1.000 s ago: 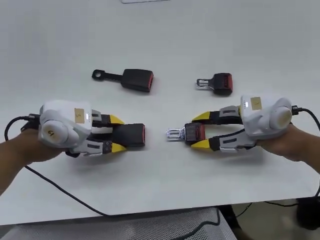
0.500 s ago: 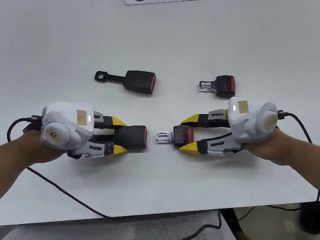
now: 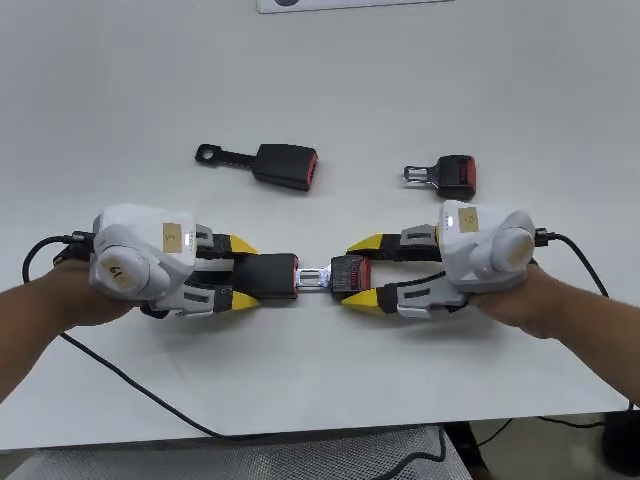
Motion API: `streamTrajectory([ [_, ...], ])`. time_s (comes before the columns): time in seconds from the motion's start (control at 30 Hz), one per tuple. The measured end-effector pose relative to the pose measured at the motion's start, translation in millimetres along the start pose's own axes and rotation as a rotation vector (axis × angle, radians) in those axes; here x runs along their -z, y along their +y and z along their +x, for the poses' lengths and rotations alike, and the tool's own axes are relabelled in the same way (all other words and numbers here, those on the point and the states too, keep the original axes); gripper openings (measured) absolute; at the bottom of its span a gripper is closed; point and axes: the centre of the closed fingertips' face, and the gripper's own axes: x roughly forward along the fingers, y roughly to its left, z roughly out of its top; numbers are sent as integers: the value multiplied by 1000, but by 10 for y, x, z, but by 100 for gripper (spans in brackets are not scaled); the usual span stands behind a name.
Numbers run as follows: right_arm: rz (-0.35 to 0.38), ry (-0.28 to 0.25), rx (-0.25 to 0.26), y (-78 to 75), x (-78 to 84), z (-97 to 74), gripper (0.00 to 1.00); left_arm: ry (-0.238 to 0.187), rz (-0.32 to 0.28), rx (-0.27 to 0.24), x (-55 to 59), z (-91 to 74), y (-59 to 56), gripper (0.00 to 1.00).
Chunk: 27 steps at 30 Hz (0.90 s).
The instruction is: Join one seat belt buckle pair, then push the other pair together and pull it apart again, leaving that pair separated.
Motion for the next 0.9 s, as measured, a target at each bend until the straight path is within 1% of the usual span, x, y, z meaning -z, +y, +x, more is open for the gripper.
streamTrajectory([
  [0.33,20,-11,4,-22,9,-7,36,2,10,0,12,5,6,33],
  [0.4,0,0,17,-22,15,3,36,1,9,-1,7,8,4,33],
  [0.67,-3,9,33,-31,13,9,36,1,8,-3,-10,11,-6,33],
  [0.77,-4,16,56,-32,1,31,36,-1,7,-3,-16,11,-7,33],
  [0.9,12,9,49,-26,-22,70,36,-3,5,-4,-19,9,-8,33],
])
